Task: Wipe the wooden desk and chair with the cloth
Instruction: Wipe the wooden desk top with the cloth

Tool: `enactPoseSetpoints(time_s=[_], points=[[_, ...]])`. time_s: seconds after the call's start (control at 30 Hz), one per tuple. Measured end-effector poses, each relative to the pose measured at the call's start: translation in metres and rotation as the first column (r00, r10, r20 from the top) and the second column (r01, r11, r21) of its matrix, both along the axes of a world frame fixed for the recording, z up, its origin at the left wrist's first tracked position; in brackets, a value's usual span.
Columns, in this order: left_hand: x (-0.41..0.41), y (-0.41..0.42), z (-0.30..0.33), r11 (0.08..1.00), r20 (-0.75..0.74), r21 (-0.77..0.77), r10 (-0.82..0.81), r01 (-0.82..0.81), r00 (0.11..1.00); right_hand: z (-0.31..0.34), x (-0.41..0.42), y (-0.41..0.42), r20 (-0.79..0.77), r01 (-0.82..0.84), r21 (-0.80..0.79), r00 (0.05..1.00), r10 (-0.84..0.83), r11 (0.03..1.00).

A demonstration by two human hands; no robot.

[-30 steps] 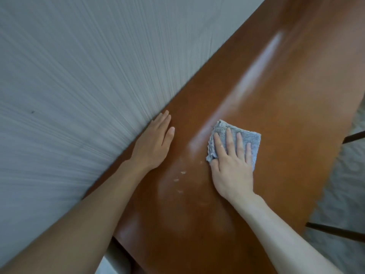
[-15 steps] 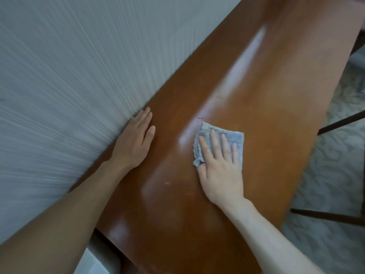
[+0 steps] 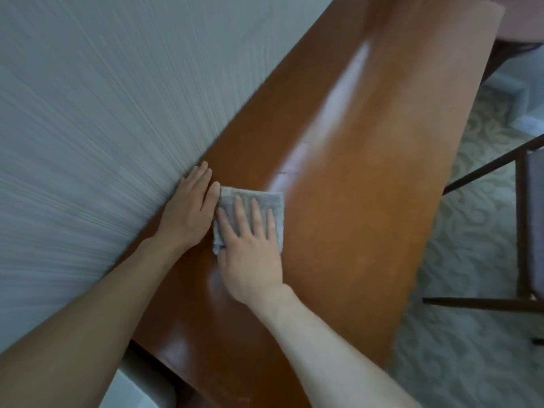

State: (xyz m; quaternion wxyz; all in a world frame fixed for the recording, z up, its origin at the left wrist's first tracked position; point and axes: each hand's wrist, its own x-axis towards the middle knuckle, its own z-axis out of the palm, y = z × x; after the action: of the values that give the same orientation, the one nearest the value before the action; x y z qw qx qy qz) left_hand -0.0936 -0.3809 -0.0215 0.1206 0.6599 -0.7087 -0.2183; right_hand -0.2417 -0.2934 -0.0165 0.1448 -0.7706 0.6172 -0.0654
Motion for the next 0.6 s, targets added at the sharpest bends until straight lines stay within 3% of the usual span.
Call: enactPoseSetpoints(time_s=[0.1,0.2,0.47,0.6], points=[[-0.008,0.008,0.003,0.996,0.035,0.030,-0.081,0.080,0.996,0.000,0.024,0.029,0.031,-0.056,0.006,0.998,0.056,0.998],[-0.023,0.019,0.004,0.984,0.054,0.018,-0.176,0.176,0.983,-0.005,-0.002,0.029,0.004,-0.023,-0.005,1.000,0.023,1.000],[-0.036,0.055,0.013,0.983,0.099,0.033,-0.184,0.181,0.978,-0.007,-0.169,0.009,-0.153,0.275,-0.040,0.948,-0.278,0.961],[-0.019,0.086,0.020,0.990,0.167,0.059,-0.133,0.125,0.977,-0.006,-0.219,0.018,-0.201,0.283,0.027,0.941,-0.272,0.959]])
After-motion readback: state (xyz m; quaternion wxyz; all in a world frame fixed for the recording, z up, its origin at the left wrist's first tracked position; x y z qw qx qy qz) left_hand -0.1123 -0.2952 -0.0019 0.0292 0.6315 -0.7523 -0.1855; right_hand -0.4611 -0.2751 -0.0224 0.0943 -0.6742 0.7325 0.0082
